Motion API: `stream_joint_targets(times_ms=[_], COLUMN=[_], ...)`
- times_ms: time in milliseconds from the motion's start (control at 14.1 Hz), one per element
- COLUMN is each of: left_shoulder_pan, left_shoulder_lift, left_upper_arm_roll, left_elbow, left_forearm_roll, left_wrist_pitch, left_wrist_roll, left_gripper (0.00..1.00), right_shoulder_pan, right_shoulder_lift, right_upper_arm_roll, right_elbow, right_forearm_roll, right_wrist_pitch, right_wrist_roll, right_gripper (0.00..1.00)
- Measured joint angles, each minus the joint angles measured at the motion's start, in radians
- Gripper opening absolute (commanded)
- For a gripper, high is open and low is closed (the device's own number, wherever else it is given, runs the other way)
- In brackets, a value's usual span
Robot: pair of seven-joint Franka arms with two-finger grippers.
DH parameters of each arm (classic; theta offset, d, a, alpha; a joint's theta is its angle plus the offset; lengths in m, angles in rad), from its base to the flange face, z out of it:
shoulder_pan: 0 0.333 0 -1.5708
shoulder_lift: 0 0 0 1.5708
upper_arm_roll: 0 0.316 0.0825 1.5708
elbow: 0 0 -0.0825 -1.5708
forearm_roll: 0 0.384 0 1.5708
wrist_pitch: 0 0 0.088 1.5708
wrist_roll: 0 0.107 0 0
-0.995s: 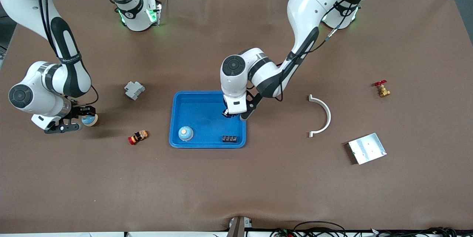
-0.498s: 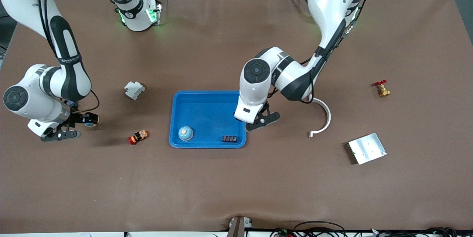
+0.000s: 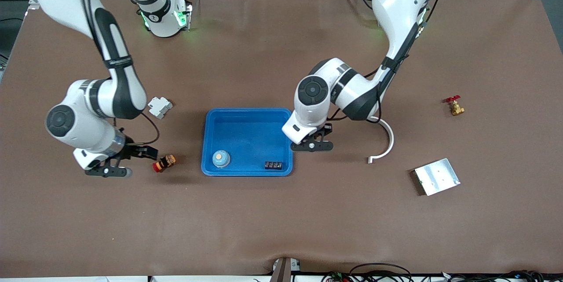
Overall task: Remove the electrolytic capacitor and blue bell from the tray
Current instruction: 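Grasp another bell with the right gripper while the left gripper carries the capacitor, then set the bell down with the right gripper while the left gripper lowers the capacitor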
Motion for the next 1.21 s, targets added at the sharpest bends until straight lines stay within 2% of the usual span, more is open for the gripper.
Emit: stream_joint_targets(times_ms=[213, 355, 569, 782, 1208], left_shoulder_pan=[0.139, 0.194, 0.214, 0.242, 0.338], left_shoulder_lift=[-0.08, -0.114, -0.137, -0.161, -0.172], left_upper_arm_roll=[-0.053, -0.068, -0.07, -0.071, -0.071], left_elbow=[-0.18, -0.287, -0.355, -0.4, -0.54], left_forearm_roll=[0.0, 0.0, 0.0, 0.0, 0.001], left_wrist_pitch=[0.154, 0.23, 0.255, 0.268, 0.444], left_wrist_roll=[0.158, 0.212, 0.264, 0.323, 0.444], left_gripper=[0.0, 0.0, 0.0, 0.0, 0.0], right_shoulder_pan=[0.06, 0.089, 0.145, 0.167, 0.167], right_shoulder_lift=[0.018, 0.06, 0.161, 0.244, 0.271], right_upper_arm_roll=[0.016, 0.046, 0.075, 0.104, 0.124], right_elbow=[0.07, 0.132, 0.199, 0.248, 0.263], right_forearm_roll=[0.002, 0.002, 0.002, 0.002, 0.0], right_wrist_pitch=[-0.049, -0.071, -0.07, -0.06, -0.06], right_wrist_roll=[0.223, 0.378, 0.533, 0.566, 0.566], right_gripper=[1.0, 1.0, 1.0, 1.0, 1.0])
